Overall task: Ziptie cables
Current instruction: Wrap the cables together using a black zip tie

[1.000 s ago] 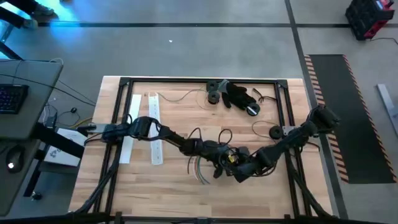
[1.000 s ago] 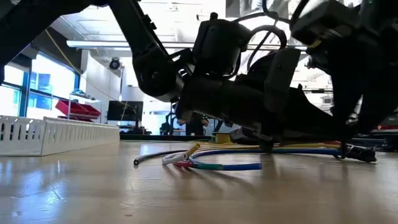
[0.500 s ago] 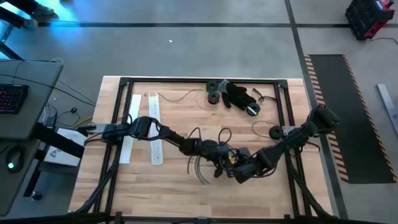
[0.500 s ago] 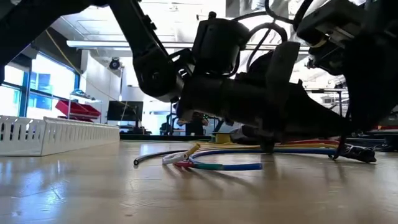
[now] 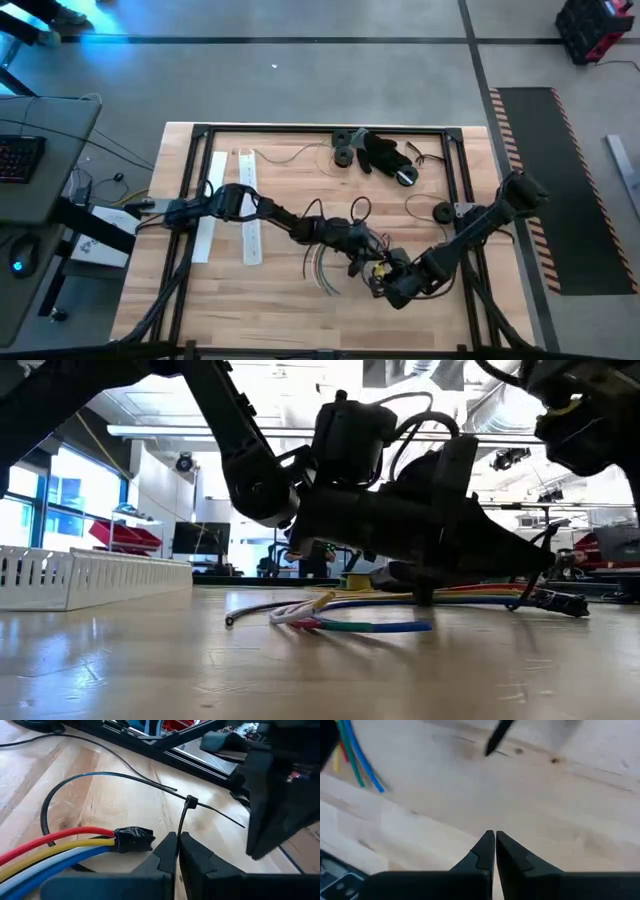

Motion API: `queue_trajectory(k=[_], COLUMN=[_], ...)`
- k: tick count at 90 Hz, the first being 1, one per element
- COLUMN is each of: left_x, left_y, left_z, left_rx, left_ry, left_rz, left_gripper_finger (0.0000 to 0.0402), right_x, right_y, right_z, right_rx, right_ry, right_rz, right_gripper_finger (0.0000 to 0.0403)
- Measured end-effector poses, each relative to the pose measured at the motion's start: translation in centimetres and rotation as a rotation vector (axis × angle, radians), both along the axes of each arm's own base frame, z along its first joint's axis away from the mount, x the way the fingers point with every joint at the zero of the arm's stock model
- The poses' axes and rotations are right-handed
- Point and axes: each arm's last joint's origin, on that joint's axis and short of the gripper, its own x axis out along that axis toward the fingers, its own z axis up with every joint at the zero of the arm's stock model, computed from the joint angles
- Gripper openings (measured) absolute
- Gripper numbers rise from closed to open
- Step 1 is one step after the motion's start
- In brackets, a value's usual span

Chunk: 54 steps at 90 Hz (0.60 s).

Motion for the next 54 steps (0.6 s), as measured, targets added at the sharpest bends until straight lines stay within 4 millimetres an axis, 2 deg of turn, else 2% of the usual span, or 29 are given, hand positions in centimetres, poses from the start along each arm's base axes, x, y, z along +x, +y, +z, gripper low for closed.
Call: queue_trajectory(k=[12,20,31,40,54], left_x=[0.0,0.0,0.0,0.0,0.1], left_y=[-0.2,-0.2,-0.1,0.0,0.1], left_z=[0.0,0.0,0.0,0.0,0.2], left_rx=[0.004,0.004,0.006,-0.005,-0.077], left_ry=[0.0,0.0,-0.001,0.002,0.008], left_rz=[-0.004,-0.004,0.025,0.065,0.17], left_gripper_finger=[0.0,0.0,0.0,0.0,0.0], right_x=[-1.4,-2.5,-4.1,-5.1,-5.8], right_y=[-0.2,-0.7,-1.9,-2.9,-4.4], right_z=[1.3,2.9,5.0,6.1,6.2], right_rx=[-0.004,-0.022,-0.06,-0.099,-0.184], right_ry=[0.016,-0.019,-0.052,-0.044,-0.066], right_rz=[-0.077,-0.126,-0.131,-0.067,0.044], right_gripper_finger=[0.0002,0.002,0.0067,0.0114,0.0174])
